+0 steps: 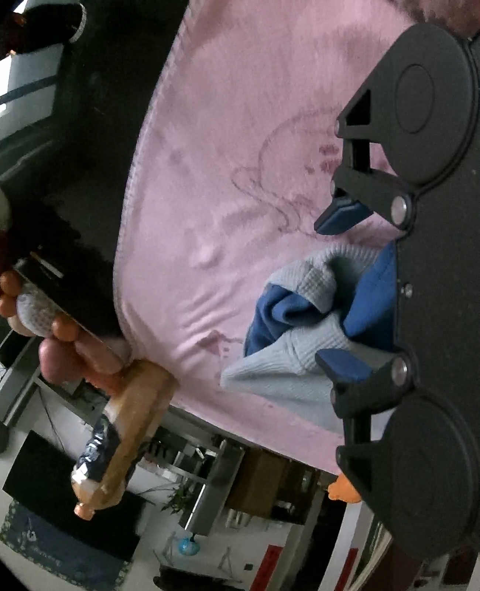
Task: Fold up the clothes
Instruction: 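Grasp the folded grey sweater edge with the right gripper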
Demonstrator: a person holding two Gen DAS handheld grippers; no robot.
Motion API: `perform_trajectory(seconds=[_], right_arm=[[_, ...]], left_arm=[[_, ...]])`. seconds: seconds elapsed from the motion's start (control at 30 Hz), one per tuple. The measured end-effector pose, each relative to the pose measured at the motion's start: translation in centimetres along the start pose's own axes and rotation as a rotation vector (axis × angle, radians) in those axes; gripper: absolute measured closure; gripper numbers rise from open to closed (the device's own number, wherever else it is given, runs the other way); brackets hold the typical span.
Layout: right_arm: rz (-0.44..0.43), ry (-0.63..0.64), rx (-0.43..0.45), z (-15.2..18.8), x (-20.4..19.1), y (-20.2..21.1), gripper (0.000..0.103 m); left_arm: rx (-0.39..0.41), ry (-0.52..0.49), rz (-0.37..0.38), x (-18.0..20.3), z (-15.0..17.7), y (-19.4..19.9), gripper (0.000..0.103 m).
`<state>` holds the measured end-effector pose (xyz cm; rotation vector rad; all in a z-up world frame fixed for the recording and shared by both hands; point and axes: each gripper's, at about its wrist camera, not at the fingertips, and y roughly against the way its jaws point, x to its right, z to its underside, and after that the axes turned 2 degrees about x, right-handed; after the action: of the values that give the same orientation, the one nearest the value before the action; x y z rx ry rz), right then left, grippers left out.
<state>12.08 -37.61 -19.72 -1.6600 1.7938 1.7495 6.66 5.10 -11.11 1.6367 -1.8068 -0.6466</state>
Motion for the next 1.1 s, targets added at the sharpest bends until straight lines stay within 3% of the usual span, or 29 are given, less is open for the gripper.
perform_trajectory(seconds=[0.13, 0.23, 0.33, 0.4, 0.5, 0.57, 0.63, 0.73, 0.83, 0.9, 1.0, 1.1], right_arm=[[-0.042, -0.027, -0.037, -0.2, 0.5, -0.9, 0.035], [-0.048, -0.099, -0.12, -0.3, 0.9, -0.9, 0.036], [-0.047, -0.177, -0.209, -0.3, 1.2, -0.9, 0.036], [-0.047, -0.229, -0.268, -0.3, 1.5, -0.9, 0.035], [0.032, -0.286, -0.273, -0.6, 0.5, -0.9, 0.027], [0.088, -0.287, -0.249, -0.8, -0.6, -1.0, 0.025], [0.137, -0.272, -0.219, -0.7, -1.8, -1.2, 0.025], [0.14, -0.276, -0.155, 0.4, -2.1, -1.3, 0.023], [0.075, -0.292, -0.054, 1.6, -0.9, -0.7, 0.023], [0.059, -0.232, 0.012, 2.5, -0.7, -0.2, 0.027], [0.063, -0.118, 0.12, 3.7, -0.8, 0.2, 0.04], [0.014, -0.086, 0.163, 3.7, -0.7, -0.4, 0.041]], left_arm=[[0.002, 0.006, 0.009, -0.2, 0.0, 0.1, 0.069], [-0.002, 0.021, 0.032, -0.5, -0.1, 0.3, 0.071], [0.01, 0.102, 0.209, -1.5, -1.4, 2.0, 0.074], [0.079, 0.131, 0.318, -1.7, -2.9, 4.4, 0.07], [0.231, 0.099, 0.338, -1.6, -5.4, 8.3, 0.065], [0.286, 0.074, 0.284, -1.6, -6.4, 9.2, 0.065], [0.283, 0.089, 0.233, -2.0, -6.7, 8.3, 0.066], [0.203, 0.118, 0.155, -2.4, -5.3, 4.8, 0.071], [0.109, 0.119, 0.058, -2.3, -3.6, 1.2, 0.08], [0.084, 0.093, 0.014, -2.0, -3.4, 0.3, 0.08], [0.112, 0.074, -0.002, -1.9, -3.4, 0.5, 0.076], [0.1, 0.078, 0.005, -1.8, -3.3, 0.0, 0.076]])
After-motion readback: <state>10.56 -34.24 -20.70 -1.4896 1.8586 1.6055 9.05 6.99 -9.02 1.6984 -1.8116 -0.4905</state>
